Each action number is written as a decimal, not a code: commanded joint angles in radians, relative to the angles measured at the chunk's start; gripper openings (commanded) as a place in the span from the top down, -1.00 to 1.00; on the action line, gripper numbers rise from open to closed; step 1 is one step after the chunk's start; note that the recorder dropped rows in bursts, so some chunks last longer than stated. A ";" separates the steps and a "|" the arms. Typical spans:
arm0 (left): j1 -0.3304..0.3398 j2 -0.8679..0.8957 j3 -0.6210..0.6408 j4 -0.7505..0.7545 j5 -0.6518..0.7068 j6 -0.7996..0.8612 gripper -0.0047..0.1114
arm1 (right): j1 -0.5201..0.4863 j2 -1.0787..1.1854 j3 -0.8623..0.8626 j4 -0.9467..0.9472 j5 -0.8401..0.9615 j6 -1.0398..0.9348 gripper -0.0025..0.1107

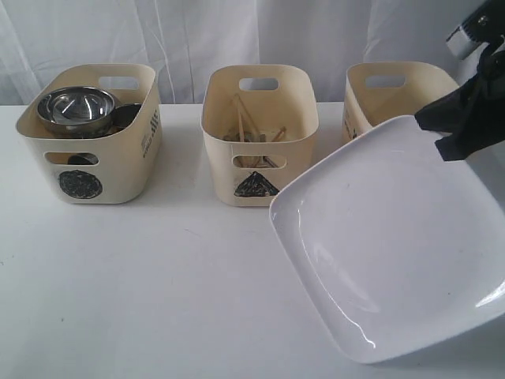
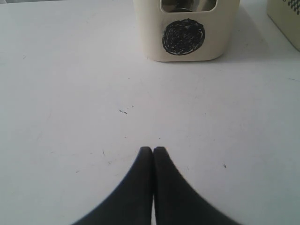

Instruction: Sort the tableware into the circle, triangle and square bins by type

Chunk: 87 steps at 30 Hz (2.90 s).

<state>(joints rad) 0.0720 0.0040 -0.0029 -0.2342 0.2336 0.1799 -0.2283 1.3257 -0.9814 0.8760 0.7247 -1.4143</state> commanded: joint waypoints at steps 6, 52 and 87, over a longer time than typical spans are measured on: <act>-0.004 -0.004 0.003 -0.005 0.001 0.000 0.92 | 0.000 -0.063 -0.098 0.025 0.013 0.049 0.96; -0.004 -0.004 0.003 -0.005 0.001 0.000 0.92 | 0.000 -0.022 0.230 -0.388 0.120 0.686 0.39; -0.004 -0.004 0.003 -0.005 0.001 0.000 0.92 | -0.001 0.247 0.341 -0.640 0.066 1.148 -0.25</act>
<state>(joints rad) 0.0720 0.0040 -0.0029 -0.2342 0.2336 0.1799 -0.2283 1.5703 -0.6536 0.2270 0.8502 -0.2501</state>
